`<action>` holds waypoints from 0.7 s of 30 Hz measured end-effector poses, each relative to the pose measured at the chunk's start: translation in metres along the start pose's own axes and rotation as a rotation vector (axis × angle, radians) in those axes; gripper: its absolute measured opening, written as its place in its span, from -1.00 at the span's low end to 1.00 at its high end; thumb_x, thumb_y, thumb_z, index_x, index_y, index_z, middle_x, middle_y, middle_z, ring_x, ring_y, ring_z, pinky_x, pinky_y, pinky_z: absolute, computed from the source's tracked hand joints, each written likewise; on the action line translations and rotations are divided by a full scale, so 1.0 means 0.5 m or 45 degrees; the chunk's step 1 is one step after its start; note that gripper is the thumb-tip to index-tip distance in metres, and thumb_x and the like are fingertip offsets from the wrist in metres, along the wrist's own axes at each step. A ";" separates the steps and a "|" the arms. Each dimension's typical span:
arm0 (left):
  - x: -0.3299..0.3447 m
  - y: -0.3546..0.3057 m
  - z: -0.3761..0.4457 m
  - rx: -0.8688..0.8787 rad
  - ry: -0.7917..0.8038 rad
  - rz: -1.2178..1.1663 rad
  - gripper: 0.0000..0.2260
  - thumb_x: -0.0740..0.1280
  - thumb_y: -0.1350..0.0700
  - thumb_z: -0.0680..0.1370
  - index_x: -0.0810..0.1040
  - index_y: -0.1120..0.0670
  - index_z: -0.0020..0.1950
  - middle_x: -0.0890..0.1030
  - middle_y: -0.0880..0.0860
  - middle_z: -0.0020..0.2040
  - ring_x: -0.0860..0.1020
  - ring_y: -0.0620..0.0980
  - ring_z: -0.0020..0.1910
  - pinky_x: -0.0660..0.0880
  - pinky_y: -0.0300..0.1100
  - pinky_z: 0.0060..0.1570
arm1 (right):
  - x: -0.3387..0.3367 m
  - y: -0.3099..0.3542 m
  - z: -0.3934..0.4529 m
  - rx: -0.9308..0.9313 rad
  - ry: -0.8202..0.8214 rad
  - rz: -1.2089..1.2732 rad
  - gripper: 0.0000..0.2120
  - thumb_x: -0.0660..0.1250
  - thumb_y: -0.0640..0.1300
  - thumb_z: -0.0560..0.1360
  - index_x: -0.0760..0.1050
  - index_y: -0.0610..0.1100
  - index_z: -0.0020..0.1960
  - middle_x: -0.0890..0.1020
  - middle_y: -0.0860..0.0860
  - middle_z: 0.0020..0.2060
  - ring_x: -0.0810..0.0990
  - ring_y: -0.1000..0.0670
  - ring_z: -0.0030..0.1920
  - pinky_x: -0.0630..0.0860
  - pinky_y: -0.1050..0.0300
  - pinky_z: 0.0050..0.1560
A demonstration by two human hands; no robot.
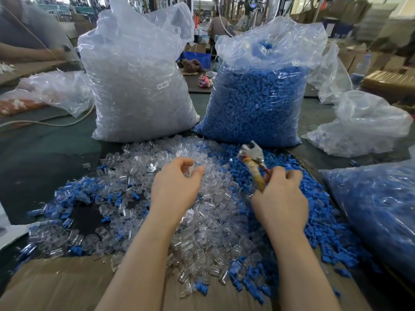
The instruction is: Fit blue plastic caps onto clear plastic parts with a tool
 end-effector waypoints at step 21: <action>0.051 0.042 -0.008 -0.125 0.409 0.232 -0.16 0.50 -0.14 0.43 0.09 -0.13 0.58 0.13 0.13 0.56 0.07 0.19 0.53 0.17 0.18 0.45 | 0.072 0.016 0.001 0.066 0.447 0.795 -0.78 0.21 -0.31 0.47 0.47 -0.01 -0.04 0.62 0.00 -0.14 0.47 -0.01 -0.35 0.38 0.11 -0.36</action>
Point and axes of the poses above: each hand's wrist, its own z-axis towards the middle knuckle, its own x-axis out of the palm, y = z × x, the point moved 9 cm from there along z, towards the middle knuckle
